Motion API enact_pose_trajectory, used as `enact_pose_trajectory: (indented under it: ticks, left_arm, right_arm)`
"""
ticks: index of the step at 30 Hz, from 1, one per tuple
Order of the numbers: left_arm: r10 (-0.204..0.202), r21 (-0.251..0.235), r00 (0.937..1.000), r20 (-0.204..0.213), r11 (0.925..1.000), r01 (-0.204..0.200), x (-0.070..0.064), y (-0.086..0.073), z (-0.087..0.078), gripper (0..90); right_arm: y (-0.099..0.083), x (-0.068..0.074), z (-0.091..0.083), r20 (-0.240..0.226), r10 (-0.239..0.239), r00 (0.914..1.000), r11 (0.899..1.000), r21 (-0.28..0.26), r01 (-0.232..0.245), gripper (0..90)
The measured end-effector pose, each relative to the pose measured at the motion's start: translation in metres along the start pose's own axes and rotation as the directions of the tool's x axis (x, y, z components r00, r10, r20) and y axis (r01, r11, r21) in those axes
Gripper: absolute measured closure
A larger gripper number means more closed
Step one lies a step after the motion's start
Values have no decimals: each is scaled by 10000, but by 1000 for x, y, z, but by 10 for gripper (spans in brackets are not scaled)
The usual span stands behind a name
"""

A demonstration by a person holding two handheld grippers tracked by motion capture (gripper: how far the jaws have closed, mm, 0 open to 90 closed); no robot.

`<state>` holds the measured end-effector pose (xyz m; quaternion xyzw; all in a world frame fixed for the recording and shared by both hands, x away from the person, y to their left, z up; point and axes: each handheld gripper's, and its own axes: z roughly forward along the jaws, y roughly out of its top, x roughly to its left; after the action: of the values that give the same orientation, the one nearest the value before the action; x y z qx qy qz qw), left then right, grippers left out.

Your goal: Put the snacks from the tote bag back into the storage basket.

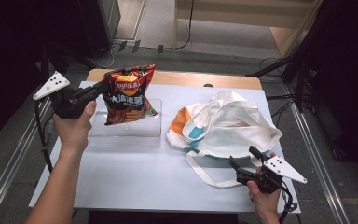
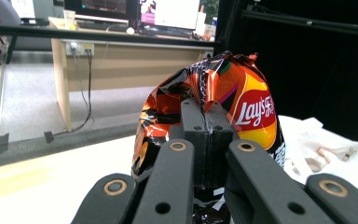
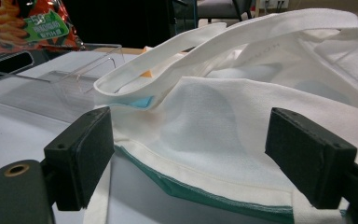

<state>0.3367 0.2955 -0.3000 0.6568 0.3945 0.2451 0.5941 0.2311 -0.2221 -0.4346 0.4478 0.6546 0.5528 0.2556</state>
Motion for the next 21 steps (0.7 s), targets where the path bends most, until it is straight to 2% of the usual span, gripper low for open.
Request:
enact_pose_trajectory:
  ticks: [4, 16, 21]
  left_arm:
    - [-116, 191, 9999, -39, 9997, 117, 5, -10, 1, 900]
    - [-320, 671, 9993, 200, 9973, 306, 16, -36, 7, 900]
    - [-459, 901, 9989, -51, 9949, 462, 22, -44, 17, 900]
  right_arm:
    - [0, 1, 1, -14, -14, 10000, 10000, 28, 14, 158]
    - [-1, 1, 2, 31, -41, 10000, 10000, 83, 41, 159]
    - [-1, 1, 1, 62, -1, 10000, 10000, 64, 0, 159]
